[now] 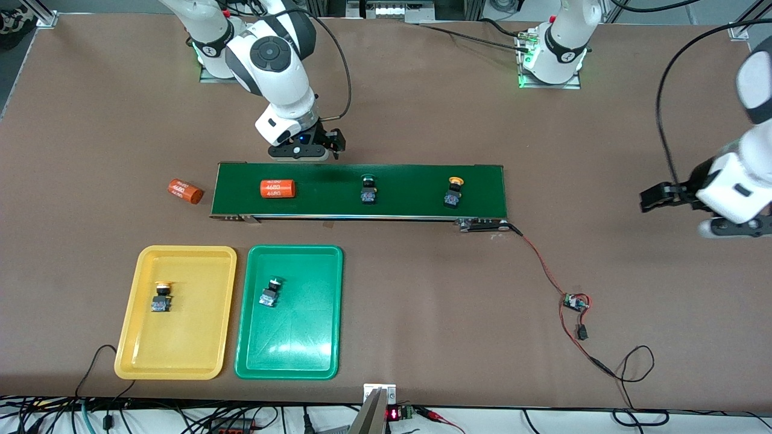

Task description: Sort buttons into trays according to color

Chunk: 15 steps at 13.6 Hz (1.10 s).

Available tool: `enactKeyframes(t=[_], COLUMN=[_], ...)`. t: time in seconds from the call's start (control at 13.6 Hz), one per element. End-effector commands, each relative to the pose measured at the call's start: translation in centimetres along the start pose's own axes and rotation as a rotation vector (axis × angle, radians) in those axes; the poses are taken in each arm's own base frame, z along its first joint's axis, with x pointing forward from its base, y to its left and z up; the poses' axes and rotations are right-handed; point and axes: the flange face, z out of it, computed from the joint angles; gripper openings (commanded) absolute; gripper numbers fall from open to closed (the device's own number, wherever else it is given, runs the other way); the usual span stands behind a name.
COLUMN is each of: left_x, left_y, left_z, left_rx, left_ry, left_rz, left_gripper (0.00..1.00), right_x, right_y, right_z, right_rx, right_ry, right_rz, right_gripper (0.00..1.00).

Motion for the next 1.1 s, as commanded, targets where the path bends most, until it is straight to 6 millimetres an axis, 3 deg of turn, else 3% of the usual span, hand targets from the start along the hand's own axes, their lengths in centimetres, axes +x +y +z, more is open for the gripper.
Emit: enactKeyframes(t=[0.0,0.22,0.44,0.73,1.03], left_x=[-1.6,-2.5,-4.6,-4.6,-3.3], left_y=[-0.6,-0.9,0.9,2.3,2.8], left_z=[-3.5,-6.0,-7.0,-6.4,-4.4], left_rx=[-0.024,-0.023,-0.018,-0.011,-0.023], left_ry=[-0.029,-0.001,-0.009,-0.011,-0.039], left_rz=[0.001,-0.003,-0.005,0.018,0.026], left_gripper=[1.0,1.0,1.0,1.0,1.0], right_x=[0.2,0.3,0.7,1.3,1.3], right_y=[-0.9,-1.0,-2.6,-3.3,-3.4], right_z=[1.0,1.5,2.7,3.6,4.2], right_rx=[0.026,0.027,0.037,0.014,0.003], right_ry=[0.007,0.009,-0.009,0.019,0.023], right_rz=[0.04,0.029,0.028,0.04,0.029], right_gripper=[1.0,1.0,1.0,1.0,1.0])
